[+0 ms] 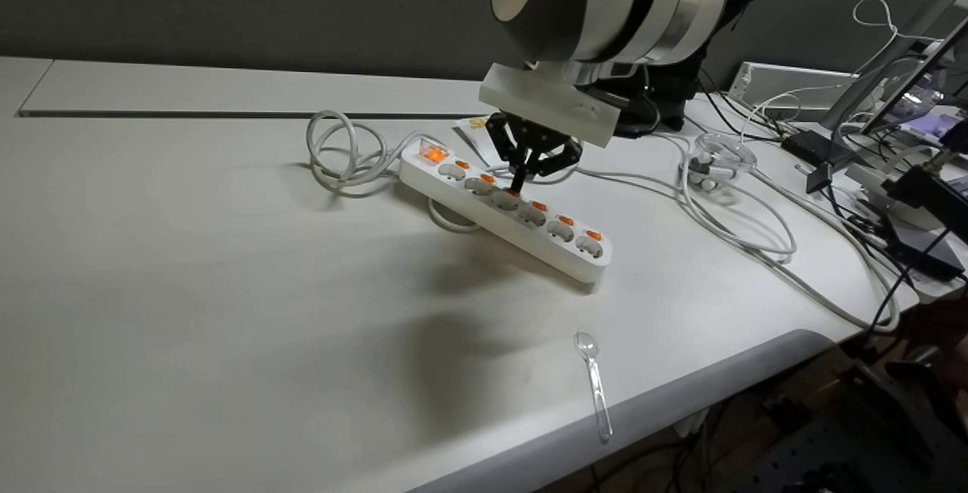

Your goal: Turn on the middle switch

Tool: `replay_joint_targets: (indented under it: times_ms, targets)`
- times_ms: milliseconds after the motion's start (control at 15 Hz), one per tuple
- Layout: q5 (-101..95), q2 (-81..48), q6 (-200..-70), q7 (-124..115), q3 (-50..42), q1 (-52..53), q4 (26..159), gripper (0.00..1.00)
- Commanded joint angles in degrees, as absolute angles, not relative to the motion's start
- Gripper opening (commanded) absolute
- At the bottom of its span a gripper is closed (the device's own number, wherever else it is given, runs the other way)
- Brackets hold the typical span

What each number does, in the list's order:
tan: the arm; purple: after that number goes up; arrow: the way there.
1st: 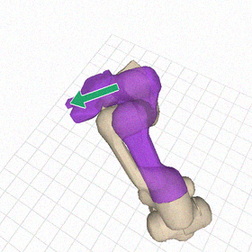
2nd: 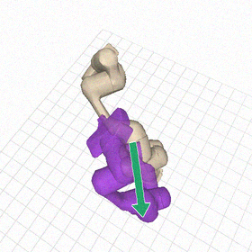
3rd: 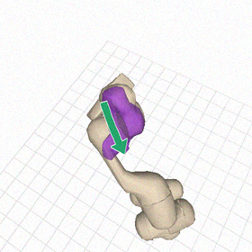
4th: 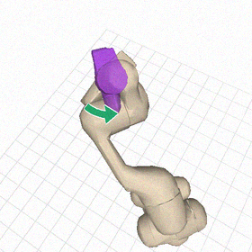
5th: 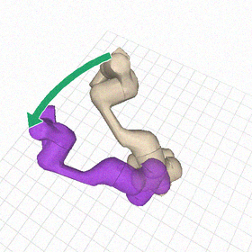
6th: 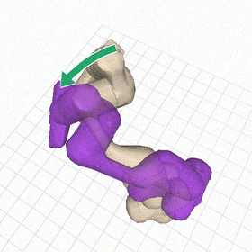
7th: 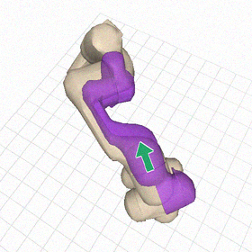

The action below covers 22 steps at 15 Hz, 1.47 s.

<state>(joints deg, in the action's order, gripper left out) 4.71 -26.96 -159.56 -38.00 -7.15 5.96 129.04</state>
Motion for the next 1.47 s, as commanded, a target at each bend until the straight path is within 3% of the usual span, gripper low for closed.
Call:
replay_joint_targets:
  times_ms: [0,667,1400]
  targets:
    - [6.0,-27.8,-159.0,-37.2,-7.3,6.3,128.1,0.0]
    - [8.5,-30.3,-159.7,-38.0,-7.5,5.3,128.1,0.0]
    - [26.3,-31.3,-157.0,-27.4,1.4,-4.9,127.4,0.0]
